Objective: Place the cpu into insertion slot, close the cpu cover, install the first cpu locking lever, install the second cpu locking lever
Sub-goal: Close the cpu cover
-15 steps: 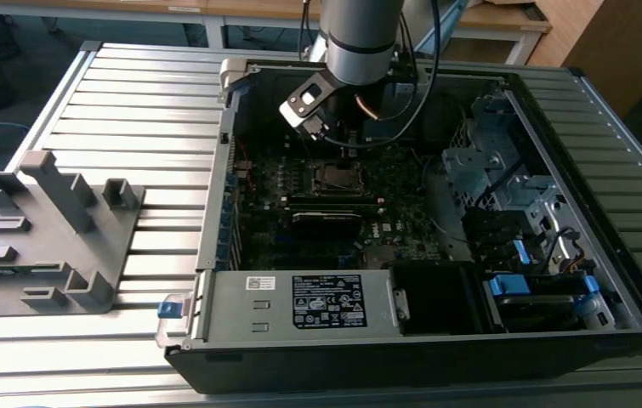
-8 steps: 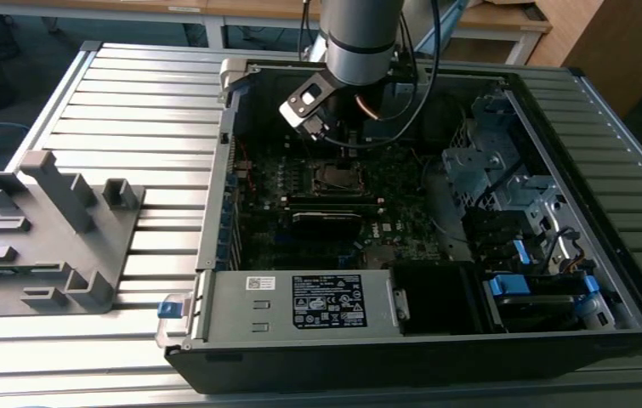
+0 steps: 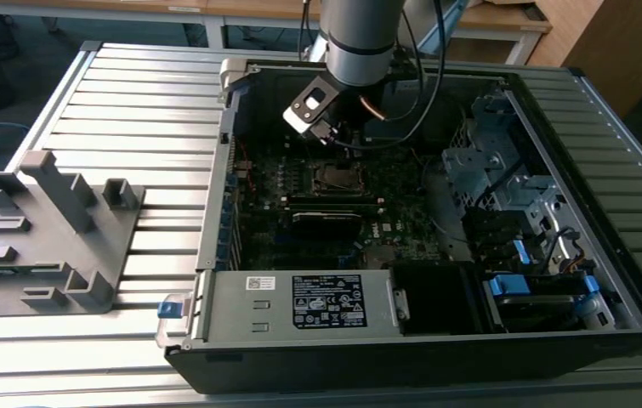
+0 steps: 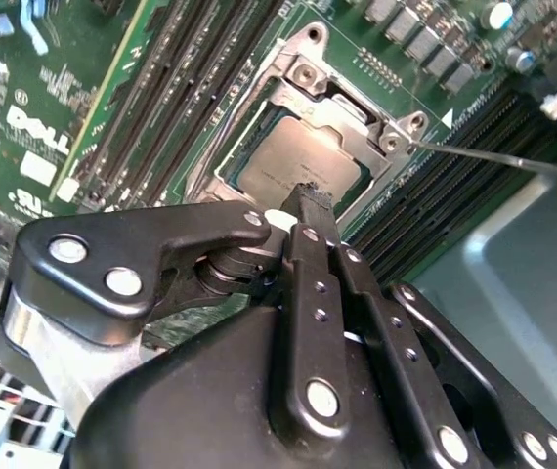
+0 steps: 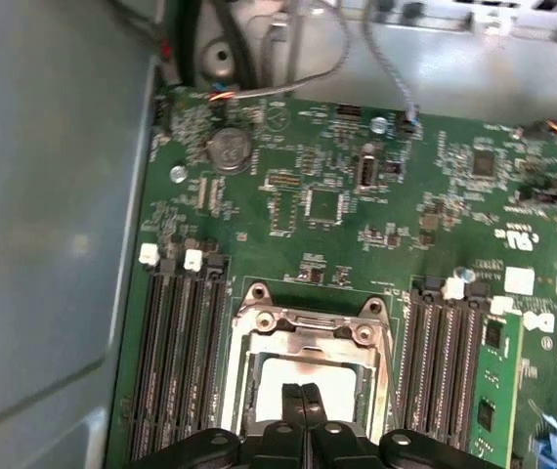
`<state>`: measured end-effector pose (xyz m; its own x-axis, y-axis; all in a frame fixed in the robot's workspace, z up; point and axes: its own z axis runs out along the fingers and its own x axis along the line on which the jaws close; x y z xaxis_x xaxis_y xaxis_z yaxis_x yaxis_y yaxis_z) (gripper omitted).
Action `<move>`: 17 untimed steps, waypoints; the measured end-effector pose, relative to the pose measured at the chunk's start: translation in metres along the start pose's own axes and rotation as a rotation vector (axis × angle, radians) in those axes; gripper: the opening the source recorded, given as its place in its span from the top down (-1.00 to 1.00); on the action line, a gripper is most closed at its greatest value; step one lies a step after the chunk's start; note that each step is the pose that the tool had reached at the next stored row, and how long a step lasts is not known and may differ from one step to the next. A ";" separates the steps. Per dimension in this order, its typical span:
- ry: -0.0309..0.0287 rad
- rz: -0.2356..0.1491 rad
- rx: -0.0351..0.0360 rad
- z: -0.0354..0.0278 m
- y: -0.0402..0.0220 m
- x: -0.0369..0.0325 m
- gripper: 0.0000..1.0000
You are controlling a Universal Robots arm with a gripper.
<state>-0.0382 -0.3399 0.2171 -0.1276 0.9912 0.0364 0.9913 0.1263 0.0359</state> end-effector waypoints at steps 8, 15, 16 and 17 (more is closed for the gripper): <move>0.0038 -0.145 0.0055 0.0008 0.0000 0.0000 0.79; 0.0030 -0.270 0.0110 0.0011 0.0000 -0.0001 0.79; 0.0035 -0.287 0.0116 0.0012 0.0000 -0.0001 0.79; 0.0038 -0.300 0.0121 0.0012 -0.0001 -0.0001 0.79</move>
<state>-0.0382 -0.3399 0.2159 -0.4152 0.9093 0.0296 0.9096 0.4142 0.0337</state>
